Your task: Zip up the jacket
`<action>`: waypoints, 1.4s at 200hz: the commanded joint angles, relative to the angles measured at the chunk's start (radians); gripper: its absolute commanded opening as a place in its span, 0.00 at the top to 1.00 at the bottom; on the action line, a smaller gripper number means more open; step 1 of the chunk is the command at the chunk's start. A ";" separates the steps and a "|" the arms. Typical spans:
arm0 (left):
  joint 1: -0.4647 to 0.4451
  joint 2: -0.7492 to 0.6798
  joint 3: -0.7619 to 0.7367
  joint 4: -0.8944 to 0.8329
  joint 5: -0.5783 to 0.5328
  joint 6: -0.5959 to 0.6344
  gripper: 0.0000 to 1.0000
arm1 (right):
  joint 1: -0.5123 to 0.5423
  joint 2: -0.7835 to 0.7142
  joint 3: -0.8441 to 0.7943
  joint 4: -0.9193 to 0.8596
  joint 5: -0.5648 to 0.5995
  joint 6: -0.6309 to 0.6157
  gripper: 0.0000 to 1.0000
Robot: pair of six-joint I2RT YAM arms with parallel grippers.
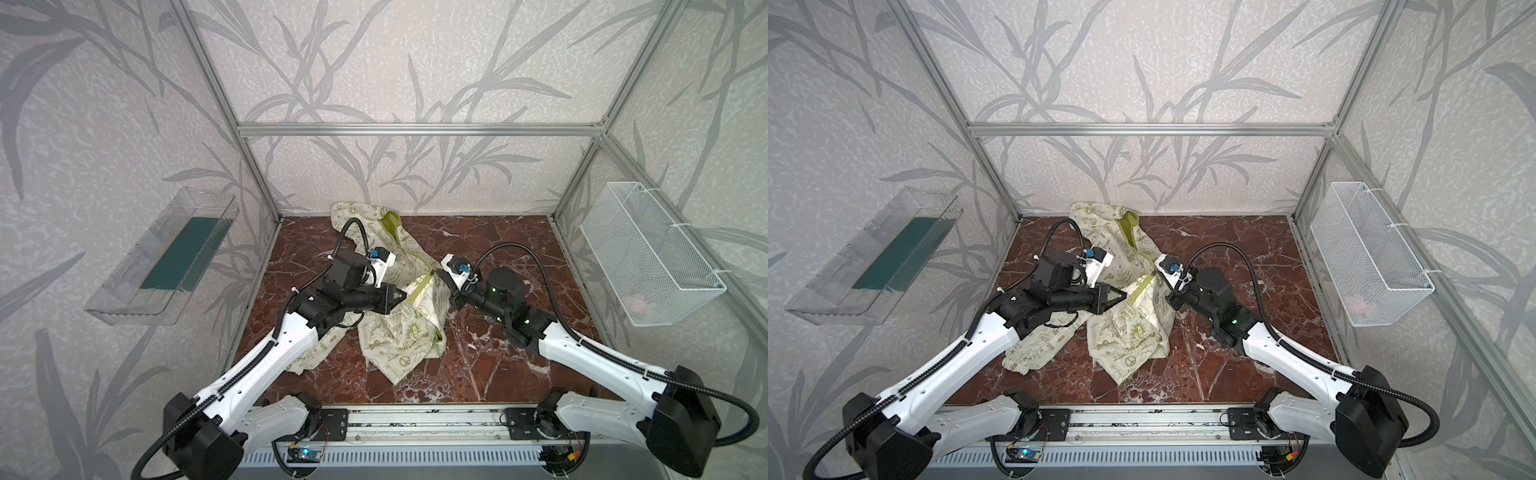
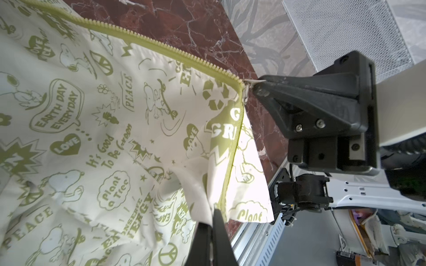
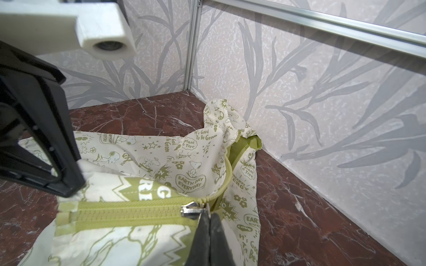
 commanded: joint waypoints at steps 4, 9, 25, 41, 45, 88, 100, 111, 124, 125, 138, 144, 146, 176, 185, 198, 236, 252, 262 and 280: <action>0.036 -0.029 0.078 -0.271 -0.028 0.137 1.00 | -0.018 0.015 0.080 -0.045 0.215 -0.028 1.00; 0.052 -0.034 0.089 -0.307 -0.038 0.163 1.00 | -0.036 0.014 0.074 -0.029 0.211 -0.022 1.00; 0.132 -0.053 0.120 -0.392 -0.070 0.238 1.00 | -0.085 0.017 0.059 0.028 0.196 0.009 1.00; 0.225 -0.069 0.158 -0.438 -0.094 0.302 1.00 | -0.128 0.042 0.109 -0.008 0.198 0.021 1.00; 0.246 -0.071 0.168 -0.445 -0.094 0.319 1.00 | -0.137 0.049 0.121 -0.011 0.199 0.024 1.00; 0.405 0.024 0.338 -0.491 -0.164 0.488 1.00 | -0.225 0.127 0.263 -0.066 0.192 0.051 1.00; 0.438 0.063 0.398 -0.488 -0.214 0.510 1.00 | -0.250 0.146 0.309 -0.089 0.203 0.051 1.00; 0.467 0.097 0.445 -0.471 -0.257 0.541 1.00 | -0.276 0.156 0.345 -0.100 0.207 0.053 1.00; 0.506 0.136 0.518 -0.461 -0.273 0.563 1.00 | -0.311 0.164 0.386 -0.124 0.201 0.057 1.00; 0.508 0.140 0.524 -0.461 -0.272 0.564 1.00 | -0.314 0.165 0.388 -0.126 0.200 0.057 1.00; 0.545 0.170 0.594 -0.447 -0.256 0.562 1.00 | -0.345 0.164 0.422 -0.149 0.196 0.051 1.00; 0.559 0.178 0.619 -0.438 -0.249 0.558 1.00 | -0.361 0.160 0.433 -0.157 0.192 0.050 1.00; 0.562 0.178 0.626 -0.435 -0.247 0.557 1.00 | -0.367 0.159 0.437 -0.160 0.188 0.051 1.00; 0.568 0.164 0.638 -0.373 -0.059 0.476 1.00 | -0.413 0.122 0.474 -0.194 0.066 0.083 1.00; 0.563 0.136 0.584 -0.341 -0.015 0.445 1.00 | -0.408 0.124 0.502 -0.233 0.042 0.091 1.00; 0.563 0.092 0.496 -0.315 -0.042 0.442 1.00 | -0.401 0.131 0.522 -0.265 0.084 0.078 1.00; 0.684 0.063 0.462 -0.324 -0.242 0.519 1.00 | -0.515 0.163 0.517 -0.298 0.118 0.168 1.00; 0.731 0.063 0.482 -0.304 -0.265 0.512 1.00 | -0.530 0.169 0.532 -0.332 0.124 0.181 1.00; 0.748 0.066 0.481 -0.278 -0.253 0.499 1.00 | -0.531 0.166 0.533 -0.341 0.124 0.184 1.00; 0.755 0.078 0.474 -0.245 -0.230 0.476 1.00 | -0.537 0.164 0.521 -0.353 0.131 0.185 1.00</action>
